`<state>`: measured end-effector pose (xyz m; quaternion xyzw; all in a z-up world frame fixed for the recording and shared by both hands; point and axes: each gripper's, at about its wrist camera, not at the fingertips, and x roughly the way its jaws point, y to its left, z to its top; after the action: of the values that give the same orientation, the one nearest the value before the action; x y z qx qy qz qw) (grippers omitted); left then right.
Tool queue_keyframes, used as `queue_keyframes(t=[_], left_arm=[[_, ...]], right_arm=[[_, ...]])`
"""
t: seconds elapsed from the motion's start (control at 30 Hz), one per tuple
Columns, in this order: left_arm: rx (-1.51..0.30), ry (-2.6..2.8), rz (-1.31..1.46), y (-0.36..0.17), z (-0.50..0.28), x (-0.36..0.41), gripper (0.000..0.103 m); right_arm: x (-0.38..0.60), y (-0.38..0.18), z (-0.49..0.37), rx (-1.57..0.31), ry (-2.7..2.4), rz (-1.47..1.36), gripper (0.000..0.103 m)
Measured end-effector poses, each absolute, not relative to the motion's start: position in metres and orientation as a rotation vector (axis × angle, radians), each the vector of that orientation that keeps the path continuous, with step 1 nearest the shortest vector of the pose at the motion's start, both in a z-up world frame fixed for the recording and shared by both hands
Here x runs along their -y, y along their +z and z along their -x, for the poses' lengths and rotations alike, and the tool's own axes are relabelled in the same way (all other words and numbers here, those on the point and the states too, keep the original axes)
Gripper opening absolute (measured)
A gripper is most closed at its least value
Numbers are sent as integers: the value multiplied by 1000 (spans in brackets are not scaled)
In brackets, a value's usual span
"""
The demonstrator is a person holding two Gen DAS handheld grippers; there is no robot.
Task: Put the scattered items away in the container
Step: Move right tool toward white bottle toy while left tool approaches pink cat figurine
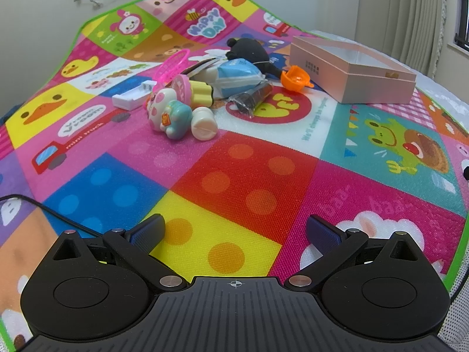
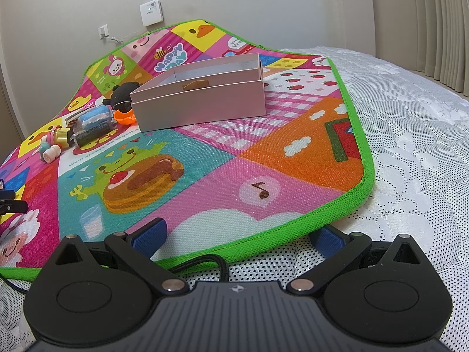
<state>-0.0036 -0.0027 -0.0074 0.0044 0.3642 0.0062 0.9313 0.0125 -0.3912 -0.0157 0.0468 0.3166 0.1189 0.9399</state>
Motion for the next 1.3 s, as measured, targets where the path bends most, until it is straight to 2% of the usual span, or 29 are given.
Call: queue_keyframes(t=[0.2,0.3,0.43,0.73,0.9,1.0,1.13,1.23,1.3], left_arm=[[-750,8,-2,-7,4,1,103],[-752,4,6,-8,4,0,103],[-754,5,-2,-8,4,0,103],[-792,-37,-35,3,-8,-1,103],[-664,5,-6,36,-21,-23,103],[-662,52,80,53,-38,-44,103],[-641,97,137,68,-45,-64,103],[-625,118,138,71,-40,-72,103],[-630,116,153,68,-36,-78,103]], right_arm=[[378,-2,-20,-728,213,-50,103],[380,5,-32,-825,164,-139,103],[380,5,-34,-838,55,-244,103],[361,8,-33,-760,-115,-247,103],[337,67,-27,-541,-96,-263,103],[309,111,-47,-514,-11,-189,103],[256,151,-93,-635,6,40,103],[226,150,-98,-757,57,284,103],[222,140,-72,-787,112,395,103]])
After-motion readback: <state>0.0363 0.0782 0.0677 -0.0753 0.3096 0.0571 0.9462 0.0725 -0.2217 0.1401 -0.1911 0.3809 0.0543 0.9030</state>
